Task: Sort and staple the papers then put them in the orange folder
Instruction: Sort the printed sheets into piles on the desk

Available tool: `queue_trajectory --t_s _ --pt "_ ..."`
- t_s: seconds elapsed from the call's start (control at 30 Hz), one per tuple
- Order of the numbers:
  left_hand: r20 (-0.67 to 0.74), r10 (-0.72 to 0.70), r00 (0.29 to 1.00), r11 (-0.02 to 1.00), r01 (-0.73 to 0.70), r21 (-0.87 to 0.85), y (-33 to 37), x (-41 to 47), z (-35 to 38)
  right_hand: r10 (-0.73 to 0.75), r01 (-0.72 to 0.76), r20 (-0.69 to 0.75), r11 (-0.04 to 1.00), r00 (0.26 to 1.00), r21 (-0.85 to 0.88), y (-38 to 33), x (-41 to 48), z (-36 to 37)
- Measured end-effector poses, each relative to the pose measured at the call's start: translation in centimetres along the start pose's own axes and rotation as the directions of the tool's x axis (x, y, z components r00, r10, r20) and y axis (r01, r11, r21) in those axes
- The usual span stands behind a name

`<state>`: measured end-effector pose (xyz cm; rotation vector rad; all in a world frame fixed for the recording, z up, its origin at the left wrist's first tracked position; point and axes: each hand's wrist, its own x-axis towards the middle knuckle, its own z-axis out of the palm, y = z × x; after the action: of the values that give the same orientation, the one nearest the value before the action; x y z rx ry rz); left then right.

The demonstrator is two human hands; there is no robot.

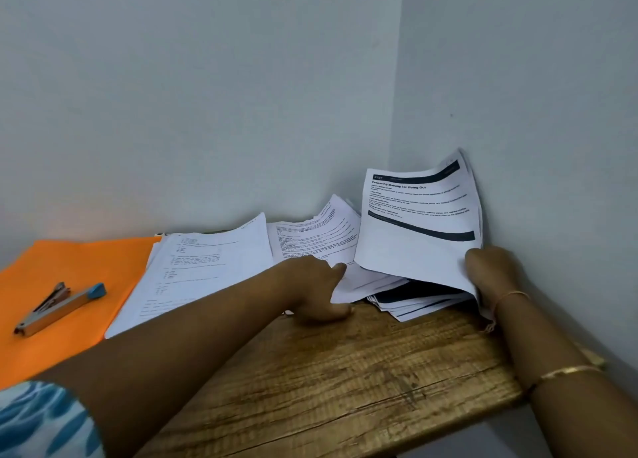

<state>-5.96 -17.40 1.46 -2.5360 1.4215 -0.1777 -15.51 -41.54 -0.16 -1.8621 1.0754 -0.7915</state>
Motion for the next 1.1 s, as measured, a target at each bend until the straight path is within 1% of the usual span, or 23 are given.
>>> queue_trajectory --t_s 0.17,0.27,0.4,0.43,0.5,0.6,0.7,0.77,0.83,0.93,1.03,1.1 --pt "0.067 0.013 0.998 1.0 -0.014 0.013 0.5 0.8 -0.3 0.02 -0.021 0.007 0.998 1.0 0.06 0.0 0.0 0.0" --pt "0.076 -0.042 0.996 0.999 0.041 0.006 1.0 1.4 -0.1 0.025 -0.026 0.011 0.996 1.0 0.082 0.1 0.0 0.0" --pt "0.015 -0.146 0.989 0.989 0.146 0.008 1.0 1.4 0.5 0.032 -0.033 0.018 0.996 0.999 0.085 0.2 0.3 0.1" --pt "-0.01 -0.175 0.985 0.984 0.175 -0.017 0.8 1.3 0.6 0.032 -0.033 0.017 0.996 0.999 0.079 0.2 0.3 0.0" --pt "-0.075 -0.261 0.962 0.958 0.249 -0.145 0.0 1.1 0.7 0.038 -0.039 0.012 0.996 0.999 0.079 0.2 0.5 0.0" --pt "-0.193 -0.406 0.893 0.879 0.324 -0.35 -1.2 0.3 1.0 0.055 -0.058 0.028 0.995 0.998 0.082 0.3 0.7 0.1" --pt "-0.312 -0.546 0.777 0.793 0.359 -0.492 -1.8 -1.0 1.4 0.034 -0.036 0.029 0.998 0.999 0.055 0.5 1.0 0.5" --pt "-0.373 -0.609 0.7 0.747 0.349 -0.565 -2.1 -1.8 1.1 0.0 0.0 0.001 1.0 1.0 0.024 0.5 0.9 0.6" --pt "-0.433 -0.644 0.631 0.725 0.322 -0.609 -2.5 -2.2 0.6 -0.06 0.061 0.012 0.995 0.998 -0.083 0.1 0.8 0.8" --pt "-0.49 -0.677 0.549 0.702 0.281 -0.655 -2.8 -2.5 0.2 -0.16 0.177 0.086 0.95 0.983 -0.259 -1.2 0.4 1.3" --pt "-0.538 -0.685 0.492 0.702 0.247 -0.668 -3.1 -2.8 0.2 -0.21 0.267 0.189 0.889 0.959 -0.372 -3.5 -0.5 2.6" --pt "-0.547 -0.687 0.479 0.698 0.227 -0.679 -3.3 -3.2 0.0 -0.238 0.335 0.267 0.843 0.934 -0.421 -4.8 -1.2 3.9"
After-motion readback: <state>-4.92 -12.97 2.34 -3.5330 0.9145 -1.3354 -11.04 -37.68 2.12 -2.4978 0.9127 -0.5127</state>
